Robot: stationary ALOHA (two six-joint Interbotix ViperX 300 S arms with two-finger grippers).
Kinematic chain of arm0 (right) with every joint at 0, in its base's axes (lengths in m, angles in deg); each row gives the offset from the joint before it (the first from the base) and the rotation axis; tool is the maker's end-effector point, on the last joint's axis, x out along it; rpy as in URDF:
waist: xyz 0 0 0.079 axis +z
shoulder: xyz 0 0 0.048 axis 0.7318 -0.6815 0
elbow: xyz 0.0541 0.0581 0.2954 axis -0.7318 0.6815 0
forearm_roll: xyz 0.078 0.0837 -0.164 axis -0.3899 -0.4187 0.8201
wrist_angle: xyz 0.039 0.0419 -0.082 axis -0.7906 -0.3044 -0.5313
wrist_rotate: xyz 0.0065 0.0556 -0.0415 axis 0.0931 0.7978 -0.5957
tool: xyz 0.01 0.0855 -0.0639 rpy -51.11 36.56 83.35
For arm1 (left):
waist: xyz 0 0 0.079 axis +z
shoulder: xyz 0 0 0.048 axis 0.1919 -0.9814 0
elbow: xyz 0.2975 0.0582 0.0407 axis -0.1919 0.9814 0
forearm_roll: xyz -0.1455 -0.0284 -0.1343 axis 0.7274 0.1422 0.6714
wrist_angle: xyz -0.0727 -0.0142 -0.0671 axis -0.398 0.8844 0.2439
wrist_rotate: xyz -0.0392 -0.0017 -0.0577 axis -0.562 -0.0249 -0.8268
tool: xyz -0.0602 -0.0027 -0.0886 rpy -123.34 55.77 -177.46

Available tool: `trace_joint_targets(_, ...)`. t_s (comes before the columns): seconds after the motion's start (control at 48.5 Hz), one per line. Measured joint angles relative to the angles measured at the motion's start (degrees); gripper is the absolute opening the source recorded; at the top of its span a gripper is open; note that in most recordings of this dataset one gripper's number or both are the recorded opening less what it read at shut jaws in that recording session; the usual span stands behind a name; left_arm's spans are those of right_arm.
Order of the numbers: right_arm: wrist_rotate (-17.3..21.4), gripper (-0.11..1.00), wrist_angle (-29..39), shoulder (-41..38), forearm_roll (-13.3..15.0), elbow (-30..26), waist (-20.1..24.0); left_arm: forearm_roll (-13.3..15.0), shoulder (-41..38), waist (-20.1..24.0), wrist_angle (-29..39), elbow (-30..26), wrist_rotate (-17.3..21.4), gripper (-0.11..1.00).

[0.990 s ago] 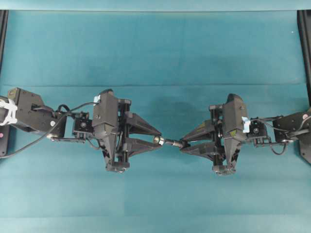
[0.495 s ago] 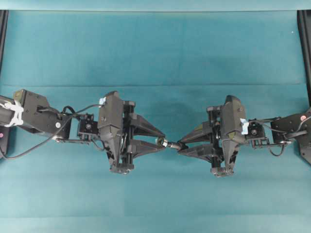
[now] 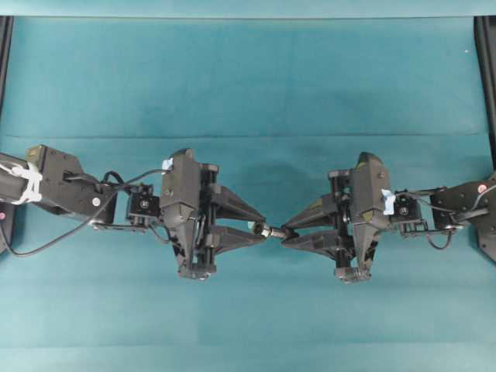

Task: Insert the washer onto the shaft with both hands.
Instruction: 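Bring the washer toward the shaft tip, aligning its hole with the shaft, then push the washer with the left gripper down onto the shaft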

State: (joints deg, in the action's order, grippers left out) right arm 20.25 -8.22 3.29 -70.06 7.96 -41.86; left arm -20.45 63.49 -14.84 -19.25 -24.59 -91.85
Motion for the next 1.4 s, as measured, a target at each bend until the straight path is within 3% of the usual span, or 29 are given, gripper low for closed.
trace_joint_targets(1.403, -0.09, 0.0, -0.79, -0.53, 0.0, -0.79, 0.0, 0.0, -2.46, 0.0, 1.85, -2.9, 0.0, 0.37)
